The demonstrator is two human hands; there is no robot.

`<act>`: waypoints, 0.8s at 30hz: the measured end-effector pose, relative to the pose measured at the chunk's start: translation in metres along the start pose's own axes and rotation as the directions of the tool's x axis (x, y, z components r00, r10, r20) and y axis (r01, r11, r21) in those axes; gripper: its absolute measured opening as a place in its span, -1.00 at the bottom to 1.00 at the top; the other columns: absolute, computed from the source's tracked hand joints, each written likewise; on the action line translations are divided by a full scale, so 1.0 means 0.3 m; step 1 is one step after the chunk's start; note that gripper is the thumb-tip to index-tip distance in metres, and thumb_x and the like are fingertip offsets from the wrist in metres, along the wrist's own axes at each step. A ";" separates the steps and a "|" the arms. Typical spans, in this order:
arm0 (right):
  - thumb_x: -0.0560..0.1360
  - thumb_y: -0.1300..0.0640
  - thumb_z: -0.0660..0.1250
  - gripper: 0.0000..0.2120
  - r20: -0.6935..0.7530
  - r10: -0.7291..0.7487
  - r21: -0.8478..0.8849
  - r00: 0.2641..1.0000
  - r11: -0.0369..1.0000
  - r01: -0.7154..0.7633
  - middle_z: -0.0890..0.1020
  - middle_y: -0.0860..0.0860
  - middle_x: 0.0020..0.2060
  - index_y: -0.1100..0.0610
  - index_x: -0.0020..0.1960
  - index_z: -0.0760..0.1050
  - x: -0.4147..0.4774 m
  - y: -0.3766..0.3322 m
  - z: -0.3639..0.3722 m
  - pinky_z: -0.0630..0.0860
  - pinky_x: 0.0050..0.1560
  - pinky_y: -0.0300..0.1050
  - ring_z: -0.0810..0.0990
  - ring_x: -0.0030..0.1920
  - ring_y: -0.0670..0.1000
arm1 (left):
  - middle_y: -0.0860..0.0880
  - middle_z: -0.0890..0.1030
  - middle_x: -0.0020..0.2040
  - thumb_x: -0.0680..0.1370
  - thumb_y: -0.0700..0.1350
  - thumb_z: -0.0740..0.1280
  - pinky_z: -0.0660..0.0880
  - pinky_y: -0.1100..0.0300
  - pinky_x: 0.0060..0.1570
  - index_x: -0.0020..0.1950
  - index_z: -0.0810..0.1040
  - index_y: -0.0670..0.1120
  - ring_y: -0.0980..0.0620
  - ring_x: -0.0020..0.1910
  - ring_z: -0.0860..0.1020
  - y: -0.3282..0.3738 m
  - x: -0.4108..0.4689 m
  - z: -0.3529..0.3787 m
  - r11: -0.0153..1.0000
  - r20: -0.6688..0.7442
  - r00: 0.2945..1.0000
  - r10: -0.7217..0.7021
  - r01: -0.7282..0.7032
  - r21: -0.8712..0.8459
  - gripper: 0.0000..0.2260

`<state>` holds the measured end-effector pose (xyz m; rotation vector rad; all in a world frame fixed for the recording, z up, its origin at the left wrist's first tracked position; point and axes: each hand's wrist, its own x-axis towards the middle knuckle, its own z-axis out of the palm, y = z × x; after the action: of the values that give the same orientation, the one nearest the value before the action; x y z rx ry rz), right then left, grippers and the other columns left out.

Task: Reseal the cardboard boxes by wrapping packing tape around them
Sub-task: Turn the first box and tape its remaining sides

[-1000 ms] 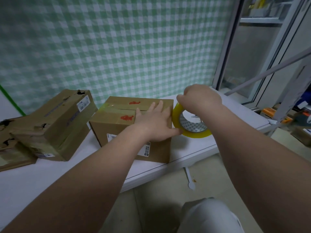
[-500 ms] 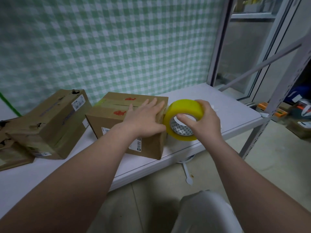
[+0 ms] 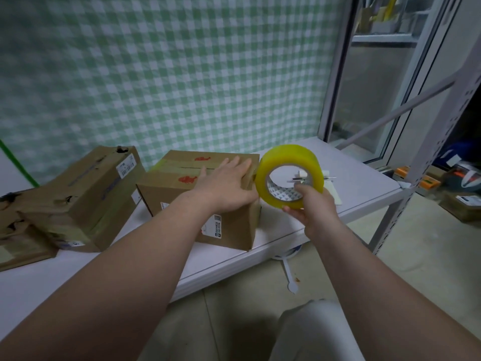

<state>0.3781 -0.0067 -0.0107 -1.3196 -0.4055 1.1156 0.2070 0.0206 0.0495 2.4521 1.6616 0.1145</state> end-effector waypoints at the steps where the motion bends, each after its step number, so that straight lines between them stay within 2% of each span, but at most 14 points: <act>1: 0.50 0.12 0.38 -0.86 0.001 -0.042 -0.008 0.999 0.999 0.042 0.55 0.11 0.08 0.05 0.04 0.48 -0.005 -0.032 0.014 0.61 -0.33 -0.12 0.61 -0.01 0.14 | 0.03 -0.08 0.57 0.47 0.22 0.20 -0.06 -0.26 0.44 0.55 -0.06 0.11 0.00 0.54 -0.07 -0.002 0.001 -0.012 1.000 -0.016 1.000 -0.008 0.007 -0.027 -0.27; 3: 0.49 0.09 0.40 -0.89 0.018 -0.129 -0.028 0.992 0.991 0.129 0.54 0.08 0.05 0.00 -0.09 0.46 -0.022 -0.107 0.049 0.61 -0.29 -0.10 0.60 -0.01 0.13 | 0.04 0.04 0.56 0.39 0.29 0.14 0.10 -0.23 0.41 0.54 -0.01 0.17 -0.02 0.52 0.06 0.000 -0.003 -0.052 0.991 -0.088 0.996 0.002 -0.014 -0.136 -0.25; 4: 0.48 0.06 0.40 -0.87 0.030 -0.176 -0.044 0.984 0.983 0.177 0.54 0.06 0.02 -0.02 -0.12 0.45 -0.032 -0.147 0.072 0.60 -0.29 -0.10 0.60 -0.02 0.13 | 0.06 0.17 0.53 0.37 0.27 0.13 0.22 -0.16 0.36 0.53 0.05 0.20 -0.02 0.48 0.18 0.004 -0.007 -0.079 0.972 -0.136 0.991 0.005 -0.037 -0.233 -0.27; 6: 0.46 0.01 0.41 -0.85 0.051 -0.286 -0.107 0.957 0.951 0.290 0.54 0.01 -0.07 -0.04 -0.16 0.44 -0.058 -0.232 0.123 0.61 -0.27 -0.08 0.60 -0.06 0.09 | 0.09 0.42 0.31 0.47 0.12 0.19 0.39 0.09 0.12 0.47 0.20 0.20 0.03 0.24 0.41 0.014 -0.017 -0.140 0.897 -0.219 0.976 -0.013 -0.085 -0.433 -0.45; 8: 0.43 -0.05 0.42 -0.83 0.091 -0.404 -0.226 0.910 0.882 0.414 0.56 0.00 -0.14 -0.02 -0.16 0.46 -0.083 -0.309 0.181 0.64 -0.25 -0.05 0.61 -0.16 0.04 | 0.11 0.49 0.07 0.54 -0.01 0.21 0.36 0.23 -0.17 0.40 0.30 0.17 0.09 -0.03 0.46 0.006 -0.015 -0.193 0.833 -0.237 0.968 -0.077 -0.069 -0.549 -0.58; 9: 0.41 -0.08 0.42 -0.81 0.127 -0.457 -0.287 0.880 0.833 0.474 0.56 -0.01 -0.18 0.00 -0.14 0.48 -0.096 -0.342 0.210 0.64 -0.24 -0.03 0.61 -0.23 0.02 | 0.10 0.49 0.02 0.55 -0.03 0.21 0.33 0.24 -0.24 0.38 0.33 0.13 0.14 -0.11 0.45 -0.007 -0.013 -0.211 0.810 -0.233 0.966 -0.110 -0.049 -0.584 -0.62; 11: 0.41 -0.10 0.40 -0.79 0.207 -0.522 -0.383 0.827 0.735 0.560 0.55 -0.04 -0.24 0.02 -0.11 0.49 -0.119 -0.385 0.269 0.65 -0.20 0.01 0.61 -0.33 -0.01 | 0.07 0.49 0.00 0.54 -0.03 0.22 0.32 0.21 -0.28 0.36 0.33 0.10 0.18 -0.14 0.44 -0.047 -0.010 -0.232 0.747 -0.199 0.964 -0.177 0.000 -0.664 -0.62; 13: 0.42 -0.10 0.39 -0.80 0.273 -0.536 -0.436 0.799 0.672 0.599 0.56 -0.05 -0.26 0.01 -0.14 0.48 -0.137 -0.400 0.323 0.66 -0.19 0.02 0.63 -0.33 0.01 | 0.03 0.52 -0.03 0.52 -0.06 0.24 0.40 0.17 -0.25 0.36 0.34 0.11 0.08 -0.12 0.51 -0.090 -0.021 -0.249 0.645 -0.139 0.964 -0.227 0.041 -0.763 -0.60; 16: 0.42 -0.12 0.38 -0.79 0.335 -0.534 -0.468 0.776 0.621 0.629 0.56 -0.04 -0.24 -0.01 -0.16 0.45 -0.155 -0.391 0.404 0.65 -0.15 0.07 0.65 -0.26 0.06 | -0.10 0.57 -0.05 0.50 -0.12 0.26 0.49 0.11 -0.18 0.26 0.40 0.07 -0.06 -0.16 0.56 -0.162 -0.038 -0.282 0.504 -0.059 0.961 -0.269 0.089 -0.859 -0.67; 18: 0.41 -0.12 0.39 -0.77 0.382 -0.512 -0.475 0.770 0.606 0.638 0.56 -0.03 -0.21 0.01 -0.11 0.45 -0.167 -0.376 0.458 0.64 -0.13 0.10 0.66 -0.26 0.07 | -0.13 0.59 -0.07 0.50 -0.14 0.28 0.52 0.10 -0.18 0.19 0.44 0.03 -0.08 -0.19 0.58 -0.221 -0.043 -0.289 0.463 -0.026 0.954 -0.299 0.121 -0.878 -0.73; 21: 0.40 -0.10 0.41 -0.67 0.463 -0.451 -0.486 0.763 0.590 0.644 0.57 0.02 -0.12 0.03 0.05 0.42 -0.189 -0.346 0.537 0.64 -0.16 0.12 0.66 -0.26 0.08 | -0.11 0.64 -0.02 0.46 -0.09 0.37 0.56 -0.02 -0.01 0.10 0.53 -0.03 -0.08 -0.09 0.62 -0.317 -0.052 -0.287 0.488 -0.073 0.929 -0.363 0.123 -0.864 -0.77; 22: 0.39 -0.10 0.42 -0.62 0.485 -0.439 -0.492 0.756 0.578 0.651 0.57 0.04 -0.09 0.04 0.08 0.40 -0.195 -0.335 0.562 0.64 -0.16 0.13 0.65 -0.23 0.08 | -0.09 0.64 -0.01 0.45 -0.04 0.40 0.56 -0.05 0.05 0.07 0.56 -0.05 -0.07 -0.05 0.61 -0.346 -0.057 -0.283 0.542 -0.132 0.907 -0.400 0.118 -0.832 -0.77; 24: 0.36 -0.11 0.45 -0.55 0.519 -0.440 -0.502 0.733 0.538 0.677 0.53 0.03 -0.11 0.07 0.10 0.38 -0.204 -0.312 0.612 0.63 -0.14 0.14 0.62 -0.18 0.08 | -0.03 0.62 -0.02 0.43 0.05 0.42 0.52 -0.02 0.03 0.04 0.57 -0.08 -0.04 -0.02 0.57 -0.393 -0.065 -0.276 0.700 -0.303 0.827 -0.474 0.144 -0.700 -0.72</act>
<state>0.2440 0.0582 0.1443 -1.4252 -1.5167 0.6099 0.0786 0.0534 0.1093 1.6359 1.7749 1.1184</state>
